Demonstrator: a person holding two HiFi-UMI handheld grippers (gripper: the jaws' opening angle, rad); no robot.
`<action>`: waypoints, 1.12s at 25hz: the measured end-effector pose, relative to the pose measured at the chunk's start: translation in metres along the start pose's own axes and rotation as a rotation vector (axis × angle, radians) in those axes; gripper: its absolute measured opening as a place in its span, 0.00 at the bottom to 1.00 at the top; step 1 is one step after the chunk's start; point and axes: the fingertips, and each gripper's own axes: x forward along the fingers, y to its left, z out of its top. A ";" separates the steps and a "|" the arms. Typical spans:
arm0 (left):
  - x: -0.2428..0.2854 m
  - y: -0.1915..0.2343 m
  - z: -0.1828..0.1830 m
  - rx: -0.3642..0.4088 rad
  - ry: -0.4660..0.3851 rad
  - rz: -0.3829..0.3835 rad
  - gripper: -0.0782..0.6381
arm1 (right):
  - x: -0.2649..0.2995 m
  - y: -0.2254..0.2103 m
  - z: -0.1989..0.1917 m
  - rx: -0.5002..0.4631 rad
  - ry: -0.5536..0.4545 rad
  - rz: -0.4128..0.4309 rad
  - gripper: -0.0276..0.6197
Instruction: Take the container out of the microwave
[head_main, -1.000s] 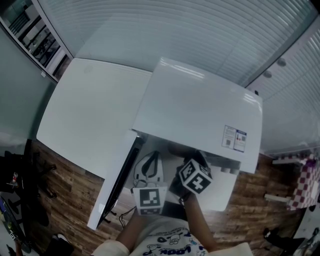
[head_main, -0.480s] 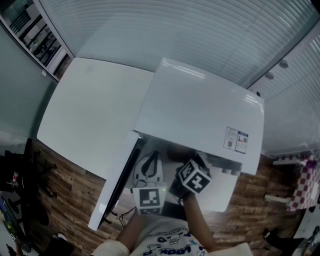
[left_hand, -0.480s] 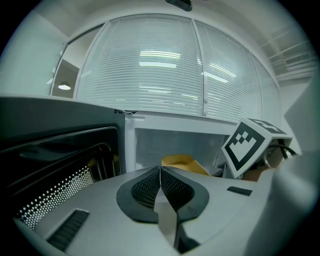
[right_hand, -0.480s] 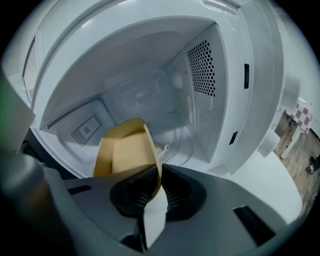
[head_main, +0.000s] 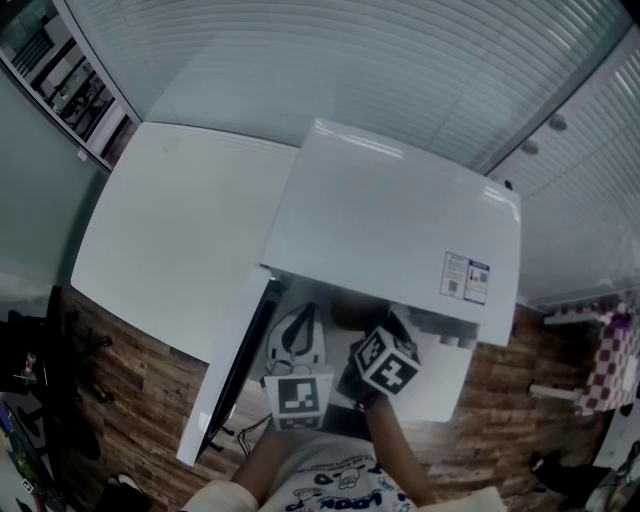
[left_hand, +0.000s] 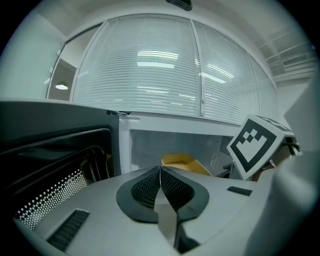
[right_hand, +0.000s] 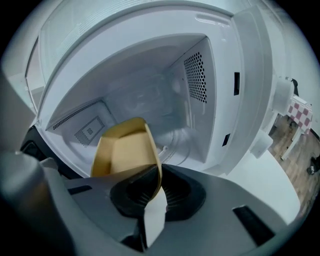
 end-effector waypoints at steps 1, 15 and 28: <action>0.000 0.000 0.000 0.003 0.002 -0.002 0.17 | -0.001 -0.001 0.000 0.001 0.001 0.000 0.10; 0.005 -0.013 0.007 0.035 -0.017 -0.070 0.17 | -0.020 -0.015 -0.004 0.048 -0.027 -0.012 0.10; 0.001 -0.022 0.009 0.050 -0.040 -0.123 0.17 | -0.032 -0.011 -0.007 0.088 -0.065 0.003 0.10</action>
